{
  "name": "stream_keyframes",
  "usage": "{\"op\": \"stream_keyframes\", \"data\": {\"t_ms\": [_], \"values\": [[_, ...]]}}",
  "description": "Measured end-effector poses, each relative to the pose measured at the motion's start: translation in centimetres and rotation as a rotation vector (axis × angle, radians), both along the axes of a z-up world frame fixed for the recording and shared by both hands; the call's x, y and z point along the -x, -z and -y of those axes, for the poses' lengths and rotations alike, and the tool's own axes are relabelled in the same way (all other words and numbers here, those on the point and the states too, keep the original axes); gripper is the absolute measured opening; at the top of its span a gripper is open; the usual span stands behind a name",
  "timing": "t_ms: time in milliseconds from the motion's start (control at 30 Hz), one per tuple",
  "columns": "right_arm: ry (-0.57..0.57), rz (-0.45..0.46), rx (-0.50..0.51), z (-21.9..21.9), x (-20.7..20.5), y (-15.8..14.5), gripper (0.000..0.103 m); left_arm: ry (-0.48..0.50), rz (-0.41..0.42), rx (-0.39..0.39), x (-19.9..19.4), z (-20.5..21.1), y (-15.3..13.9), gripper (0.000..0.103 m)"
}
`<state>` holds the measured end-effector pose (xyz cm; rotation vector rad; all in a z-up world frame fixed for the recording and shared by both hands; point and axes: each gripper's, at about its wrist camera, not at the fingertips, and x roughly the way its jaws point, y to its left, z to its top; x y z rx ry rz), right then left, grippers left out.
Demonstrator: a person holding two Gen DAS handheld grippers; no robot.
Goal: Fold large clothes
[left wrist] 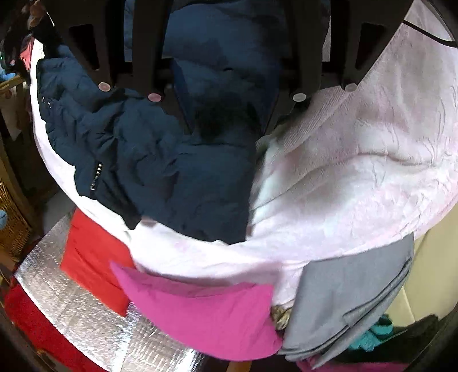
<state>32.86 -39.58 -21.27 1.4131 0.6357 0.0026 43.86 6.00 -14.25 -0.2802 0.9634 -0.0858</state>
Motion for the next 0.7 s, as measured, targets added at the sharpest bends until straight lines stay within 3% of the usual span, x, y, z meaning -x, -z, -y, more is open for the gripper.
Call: {"op": "stream_keyframes", "data": {"t_ms": [67,167,300,433,533,700], "values": [[-0.024,-0.013,0.006,-0.6,-1.1,0.5,0.033,0.023,-0.008,-0.025,-0.1,0.7,0.4,0.048],[-0.024,-0.039,0.081,-1.0,-1.3,0.1,0.018,0.037,-0.056,-0.084,-0.6,1.6,1.9,0.048],[-0.037,-0.018,0.278,-1.9,-0.9,-3.3,0.016,0.042,-0.057,-0.111,-0.7,1.7,1.9,0.048],[-0.067,-0.073,0.373,-2.7,-0.9,-4.4,0.015,0.049,-0.067,-0.12,-0.8,1.7,2.1,0.048],[-0.093,-0.182,0.338,-2.2,-1.8,-2.3,0.016,0.059,-0.072,-0.137,-0.8,1.9,2.4,0.048],[-0.081,-0.174,0.22,-0.9,-1.6,-1.2,0.018,0.067,-0.076,-0.144,-0.7,1.9,2.1,0.048]]}}
